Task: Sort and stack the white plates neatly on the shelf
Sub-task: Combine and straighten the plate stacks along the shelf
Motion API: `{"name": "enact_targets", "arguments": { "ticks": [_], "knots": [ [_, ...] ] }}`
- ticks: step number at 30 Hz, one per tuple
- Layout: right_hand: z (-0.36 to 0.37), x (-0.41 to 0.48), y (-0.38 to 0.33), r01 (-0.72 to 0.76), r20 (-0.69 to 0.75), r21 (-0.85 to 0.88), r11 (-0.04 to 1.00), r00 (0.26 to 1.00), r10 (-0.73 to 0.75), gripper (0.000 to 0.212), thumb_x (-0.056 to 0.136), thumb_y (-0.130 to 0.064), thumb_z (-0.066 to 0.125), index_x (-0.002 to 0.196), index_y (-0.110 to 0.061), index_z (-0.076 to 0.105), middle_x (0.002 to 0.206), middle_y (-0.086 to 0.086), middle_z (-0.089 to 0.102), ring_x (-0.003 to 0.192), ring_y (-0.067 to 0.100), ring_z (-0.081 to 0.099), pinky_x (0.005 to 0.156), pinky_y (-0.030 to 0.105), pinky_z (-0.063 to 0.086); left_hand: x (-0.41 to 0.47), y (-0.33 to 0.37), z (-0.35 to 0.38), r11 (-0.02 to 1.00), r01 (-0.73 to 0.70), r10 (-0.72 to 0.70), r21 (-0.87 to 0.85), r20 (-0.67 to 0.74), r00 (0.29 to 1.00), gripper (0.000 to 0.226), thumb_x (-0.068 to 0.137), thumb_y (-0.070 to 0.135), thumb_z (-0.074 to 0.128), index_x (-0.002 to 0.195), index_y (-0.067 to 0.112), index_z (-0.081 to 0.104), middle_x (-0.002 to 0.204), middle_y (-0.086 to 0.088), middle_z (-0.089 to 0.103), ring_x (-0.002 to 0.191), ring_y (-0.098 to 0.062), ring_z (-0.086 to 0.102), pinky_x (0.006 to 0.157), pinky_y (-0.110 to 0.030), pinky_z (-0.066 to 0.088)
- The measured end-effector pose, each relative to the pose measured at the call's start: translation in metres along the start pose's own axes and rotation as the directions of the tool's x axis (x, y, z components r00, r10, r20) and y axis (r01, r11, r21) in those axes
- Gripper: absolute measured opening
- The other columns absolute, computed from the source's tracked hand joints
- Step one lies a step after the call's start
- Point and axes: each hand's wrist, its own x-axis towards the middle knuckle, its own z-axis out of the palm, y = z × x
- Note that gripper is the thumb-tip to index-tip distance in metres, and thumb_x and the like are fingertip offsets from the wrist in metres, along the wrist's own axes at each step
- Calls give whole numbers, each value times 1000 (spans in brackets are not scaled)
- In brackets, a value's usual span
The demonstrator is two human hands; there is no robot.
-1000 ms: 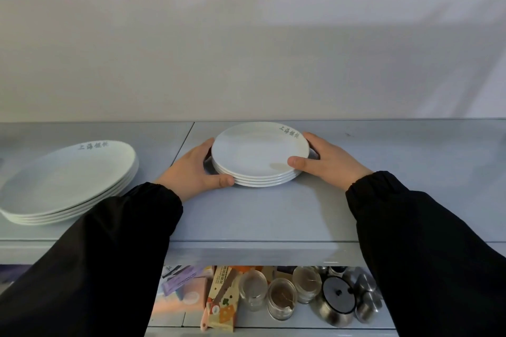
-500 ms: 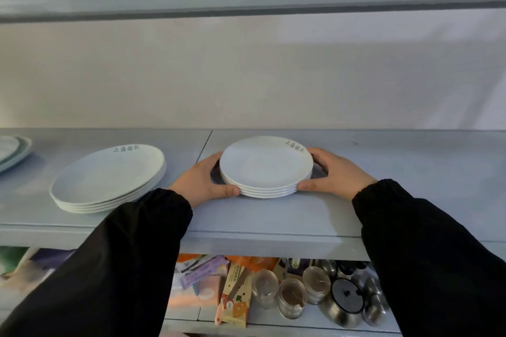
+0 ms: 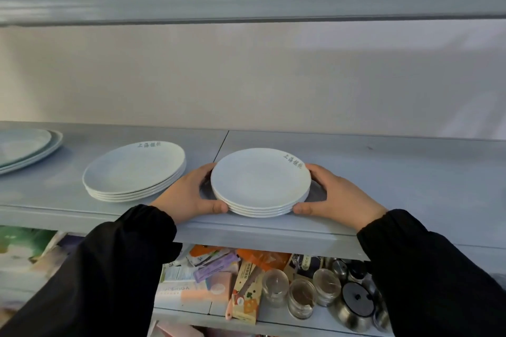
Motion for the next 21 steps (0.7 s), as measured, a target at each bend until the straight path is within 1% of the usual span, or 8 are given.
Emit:
{"name": "enact_targets", "arguments": {
  "ticks": [4,6,8,11,13,16,19,21],
  "knots": [
    [4,-5,-4,-4,2,34,999,1000,4,102,56,-77,74,142,-49,27,141,-24,46,127,4,45,104,36,44,-3,1,0,998,36,-38,-52,-22,999,86,49,67,83,123,58,42,129,33,52,122,17,44,103,-18,36],
    [4,-6,-5,-3,-5,48,999,1000,3,99,58,-76,73,142,-51,26,140,-24,47,125,5,46,101,34,44,-3,2,1,999,31,-32,-35,-20,999,81,51,64,84,121,63,42,126,37,53,122,16,45,102,-16,36],
    [4,-7,-6,-2,-13,43,999,1000,3,98,60,-75,73,142,-51,26,138,-23,49,124,5,47,100,33,45,-2,3,3,1000,20,-20,-10,-22,1000,83,53,61,85,123,62,41,130,33,53,124,12,46,103,-18,36],
    [4,-7,-6,-3,-18,30,1000,1000,3,97,60,-75,73,142,-51,26,138,-23,50,123,6,49,100,34,46,-2,1,3,999,35,-35,-13,-32,999,87,52,61,86,127,57,41,135,25,53,127,7,46,108,-26,37],
    [4,-8,-6,0,-17,27,1000,1000,0,96,61,-74,73,142,-52,25,137,-24,50,123,5,49,100,33,46,-3,1,3,999,41,-41,-2,-36,999,89,53,60,86,130,55,41,136,24,53,126,6,47,109,-29,37],
    [3,-8,-7,0,-20,16,1000,1000,1,97,61,-73,73,142,-52,25,137,-24,50,123,5,49,99,32,45,-5,3,3,999,50,-49,13,-42,998,84,52,61,85,124,59,41,132,27,54,125,7,48,108,-28,38],
    [3,-10,-7,0,-31,7,1000,1000,0,94,61,-69,75,141,-51,28,135,-24,51,121,4,49,93,27,44,-7,3,3,997,70,-69,14,-54,996,87,47,68,84,122,59,41,132,26,54,124,7,48,109,-28,38],
    [2,-11,-8,6,-35,5,1000,999,-6,92,62,-67,77,140,-51,30,134,-25,52,119,3,50,90,25,42,-7,3,2,997,76,-75,12,-61,995,87,46,68,85,121,59,41,131,28,54,124,8,49,109,-28,38]
  ]
}}
